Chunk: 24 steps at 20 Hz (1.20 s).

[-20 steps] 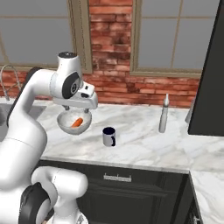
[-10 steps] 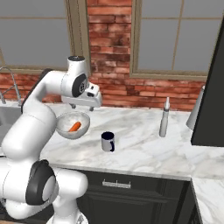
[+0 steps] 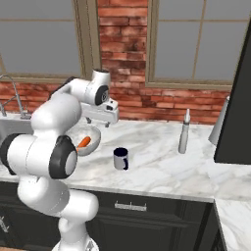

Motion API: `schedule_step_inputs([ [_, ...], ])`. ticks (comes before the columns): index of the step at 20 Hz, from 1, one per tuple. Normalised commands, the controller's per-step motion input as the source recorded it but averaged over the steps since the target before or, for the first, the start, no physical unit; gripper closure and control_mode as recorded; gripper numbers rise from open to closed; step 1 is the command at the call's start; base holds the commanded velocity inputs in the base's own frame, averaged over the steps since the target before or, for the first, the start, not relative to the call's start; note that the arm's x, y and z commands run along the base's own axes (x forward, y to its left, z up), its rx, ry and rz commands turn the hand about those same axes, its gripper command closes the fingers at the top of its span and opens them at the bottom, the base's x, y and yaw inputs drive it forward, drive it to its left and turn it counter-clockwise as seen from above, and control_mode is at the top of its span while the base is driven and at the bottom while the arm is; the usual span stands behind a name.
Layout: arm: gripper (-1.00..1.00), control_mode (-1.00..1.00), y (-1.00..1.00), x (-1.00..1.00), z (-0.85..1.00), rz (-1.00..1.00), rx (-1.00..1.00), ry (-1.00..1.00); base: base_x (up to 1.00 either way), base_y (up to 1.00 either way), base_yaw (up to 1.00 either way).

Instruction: Move the mug from next to the sink to the open cabinet. Then, move the bowl with the carrot to the fridge to clear the area for faucet cleaning.

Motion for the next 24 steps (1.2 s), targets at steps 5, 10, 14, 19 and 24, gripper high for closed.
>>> schedule_step_inputs([
  [5, -1.0, -1.0, 0.12, 0.66, -0.51, 0.01, 0.0, 0.14, 0.0, 0.0, 0.0],
  [10, -1.0, -1.0, 0.05, 0.39, -0.67, 0.0, 0.0, 0.04, 0.0, 0.0, 0.0],
  [14, -1.0, -1.0, 0.03, 0.0, -0.47, 0.04, 0.01, 0.0, 0.0, 0.0, 0.0],
  [19, -1.0, -1.0, 0.07, -0.3, -0.2, 0.07, 0.0, -0.03, 0.0, 0.0, 0.0],
  [24, -1.0, -1.0, 0.15, -0.05, 0.0, 0.03, 0.0, -0.02, 0.0, 0.0, 0.0],
])
